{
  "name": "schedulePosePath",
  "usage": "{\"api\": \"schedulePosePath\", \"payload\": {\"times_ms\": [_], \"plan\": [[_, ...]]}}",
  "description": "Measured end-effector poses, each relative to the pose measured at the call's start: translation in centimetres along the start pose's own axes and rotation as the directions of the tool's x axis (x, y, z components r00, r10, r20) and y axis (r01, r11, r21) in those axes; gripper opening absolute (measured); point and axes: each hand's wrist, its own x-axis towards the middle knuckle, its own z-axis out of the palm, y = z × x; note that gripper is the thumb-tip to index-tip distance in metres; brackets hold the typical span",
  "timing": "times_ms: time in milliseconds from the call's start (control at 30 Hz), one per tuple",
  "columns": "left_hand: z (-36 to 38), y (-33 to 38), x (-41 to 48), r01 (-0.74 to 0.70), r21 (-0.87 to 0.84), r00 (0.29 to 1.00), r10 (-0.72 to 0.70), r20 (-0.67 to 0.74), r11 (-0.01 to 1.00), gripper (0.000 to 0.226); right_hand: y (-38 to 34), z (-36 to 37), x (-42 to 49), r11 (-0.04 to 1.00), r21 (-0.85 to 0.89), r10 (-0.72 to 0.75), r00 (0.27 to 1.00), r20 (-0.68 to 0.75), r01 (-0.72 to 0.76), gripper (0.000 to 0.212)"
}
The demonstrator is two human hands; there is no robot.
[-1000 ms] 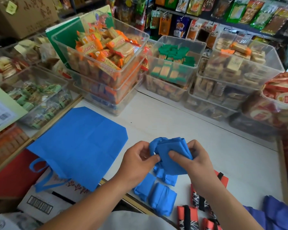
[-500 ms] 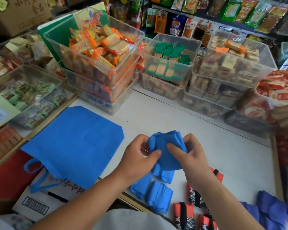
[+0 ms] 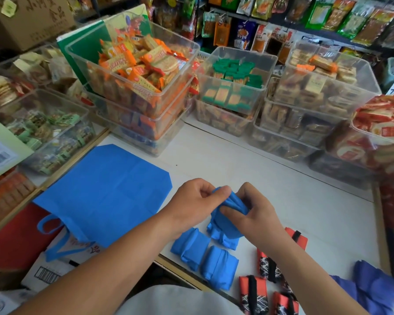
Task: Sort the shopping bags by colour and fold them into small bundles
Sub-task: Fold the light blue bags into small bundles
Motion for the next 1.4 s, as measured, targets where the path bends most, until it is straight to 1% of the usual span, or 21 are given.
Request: {"api": "schedulePosePath", "payload": {"times_ms": [33,67,133,200,300,367,400,500,567,700,767,833,933,1000,1067,1200,1333,1367,1400], "plan": [[0.0,-0.3,0.1,0.028,0.014,1.0,-0.028,-0.014,1.0,0.048,-0.1,0.1,-0.1,1.0,-0.008,0.005,1.0,0.011,-0.005,0.031],[-0.1,-0.5,0.2,0.041,0.026,0.999,-0.04,-0.016,0.999,0.051,-0.3,0.1,-0.3,1.0,0.009,0.021,1.0,0.013,-0.022,0.032],[-0.2,-0.7,0.0,0.02,0.034,0.999,-0.021,0.027,0.999,0.037,-0.5,0.0,-0.7,0.996,0.082,0.045,0.999,-0.012,-0.044,0.039],[-0.2,-0.8,0.0,0.016,0.019,0.997,-0.017,0.076,1.0,0.026,-0.4,-0.3,-1.0,0.99,0.139,0.04,0.999,-0.027,-0.036,0.037],[0.0,-0.9,-0.3,0.052,-0.032,0.993,-0.048,0.105,0.998,0.02,0.2,-0.7,-1.4,0.967,0.246,0.062,0.998,0.008,-0.062,0.032],[0.1,-1.1,-0.4,0.083,-0.084,0.989,-0.072,0.126,0.993,0.019,0.5,-0.8,-1.6,0.954,0.288,0.073,0.997,0.041,-0.081,0.032],[0.1,-1.1,-0.4,0.096,-0.112,0.988,-0.081,0.134,0.989,0.019,0.5,-0.8,-1.7,0.955,0.287,0.069,0.997,0.036,-0.077,0.033],[0.2,-1.2,-0.4,0.127,-0.209,0.984,-0.096,0.152,0.97,0.018,0.7,-0.7,-1.8,0.962,0.271,0.057,0.997,-0.043,-0.043,0.038],[0.2,-1.0,-0.3,0.146,-0.275,0.981,-0.103,0.167,0.95,0.02,0.7,-0.7,-1.8,0.956,0.294,0.039,0.997,-0.067,-0.017,0.034],[0.0,-0.9,-0.5,0.213,-0.344,0.967,-0.146,0.209,0.914,0.02,0.5,-0.9,-1.6,0.957,0.288,0.033,0.999,-0.007,-0.029,0.025],[-0.3,-0.9,-0.4,0.269,-0.347,0.947,-0.18,0.267,0.899,0.023,0.7,-1.0,-1.3,0.98,0.199,0.023,0.998,0.052,-0.033,0.023],[-0.6,-0.8,-0.4,0.314,-0.35,0.925,-0.2,0.323,0.883,0.028,0.8,-1.3,-1.0,0.993,0.122,-0.014,0.996,0.09,0.003,0.023],[-0.7,-0.5,-0.3,0.362,-0.378,0.904,-0.222,0.365,0.852,0.035,1.0,-2.1,-0.5,0.994,0.068,-0.092,0.989,0.113,0.084,0.027],[-0.4,-0.6,-0.3,0.388,-0.378,0.89,-0.235,0.39,0.841,0.036,1.0,-2.6,-0.3,0.99,0.048,-0.134,0.983,0.121,0.13,0.028],[-0.3,-0.5,-0.2,0.402,-0.355,0.882,-0.253,0.397,0.844,0.033,1.2,-2.9,-0.1,0.991,0.065,-0.124,0.981,0.149,0.115,0.025],[0.0,-0.4,-0.3,0.392,-0.284,0.881,-0.267,0.391,0.875,0.012,1.3,-2.8,-0.4,0.992,0.08,-0.118,0.969,0.217,0.102,0.024],[0.6,-0.4,-0.1,0.33,-0.165,0.915,-0.272,0.299,0.929,0.005,1.7,-2.6,-0.1,0.987,0.046,-0.162,0.962,0.222,0.156,0.023],[0.8,-0.3,-0.1,0.301,-0.119,0.929,-0.263,0.261,0.946,0.003,1.9,-2.5,-0.1,0.985,0.031,-0.173,0.961,0.218,0.171,0.023],[1.1,-0.3,0.0,0.262,-0.057,0.945,-0.245,0.218,0.963,0.006,2.1,-2.3,-0.1,0.982,0.017,-0.186,0.959,0.213,0.186,0.024]]}}
